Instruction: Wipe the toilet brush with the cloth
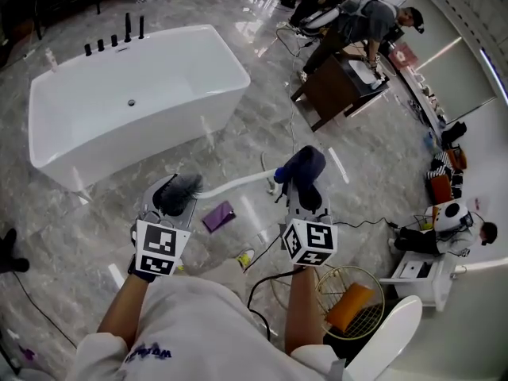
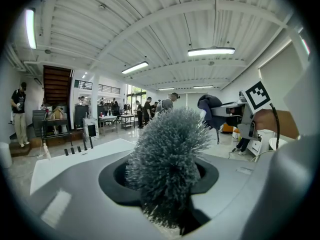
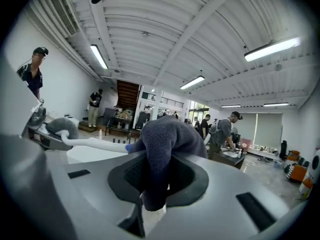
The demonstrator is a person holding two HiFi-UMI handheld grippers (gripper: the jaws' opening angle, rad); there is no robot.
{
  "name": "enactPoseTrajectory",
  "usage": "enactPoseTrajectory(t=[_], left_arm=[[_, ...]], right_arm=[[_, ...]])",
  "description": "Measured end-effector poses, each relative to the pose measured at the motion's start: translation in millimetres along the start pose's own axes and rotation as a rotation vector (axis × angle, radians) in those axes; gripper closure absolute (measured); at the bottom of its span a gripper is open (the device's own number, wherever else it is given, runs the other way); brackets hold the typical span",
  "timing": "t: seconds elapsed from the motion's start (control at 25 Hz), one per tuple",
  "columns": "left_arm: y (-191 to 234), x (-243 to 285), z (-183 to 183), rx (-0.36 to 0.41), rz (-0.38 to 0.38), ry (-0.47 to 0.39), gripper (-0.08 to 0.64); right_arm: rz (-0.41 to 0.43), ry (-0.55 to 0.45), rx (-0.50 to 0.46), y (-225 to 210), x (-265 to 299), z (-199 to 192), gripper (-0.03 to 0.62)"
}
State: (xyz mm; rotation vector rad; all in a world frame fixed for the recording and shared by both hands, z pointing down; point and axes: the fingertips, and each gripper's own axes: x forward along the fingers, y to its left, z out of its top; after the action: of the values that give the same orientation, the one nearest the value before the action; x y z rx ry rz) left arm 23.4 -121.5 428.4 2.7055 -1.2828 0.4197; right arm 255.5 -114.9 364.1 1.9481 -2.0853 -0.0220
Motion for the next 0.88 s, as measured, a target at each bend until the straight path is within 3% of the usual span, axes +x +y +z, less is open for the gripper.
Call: enactPoseTrajectory(t=[0.2,0.44,0.6,0.88], left_arm=[[-4,3,2,-0.017,-0.001,-0.001,0.368],[-5,3,2,-0.017,-0.01,0.006,0.368],[-8,1,0,-0.012,-0.005,0.013,0.368],[-4,1,1,-0.021,-0.005,0.006,0.367]], right_arm=[[0.234,-0.002,-0.041,78,-4,-3,0.528],[0.445,-0.018,-0.095,150,-18,-4,0.528],[0.407,-0.009,-0.099,146,-18,-9,0.528],[0.179,0.006,-0.004,81,-6,-6,0.528]])
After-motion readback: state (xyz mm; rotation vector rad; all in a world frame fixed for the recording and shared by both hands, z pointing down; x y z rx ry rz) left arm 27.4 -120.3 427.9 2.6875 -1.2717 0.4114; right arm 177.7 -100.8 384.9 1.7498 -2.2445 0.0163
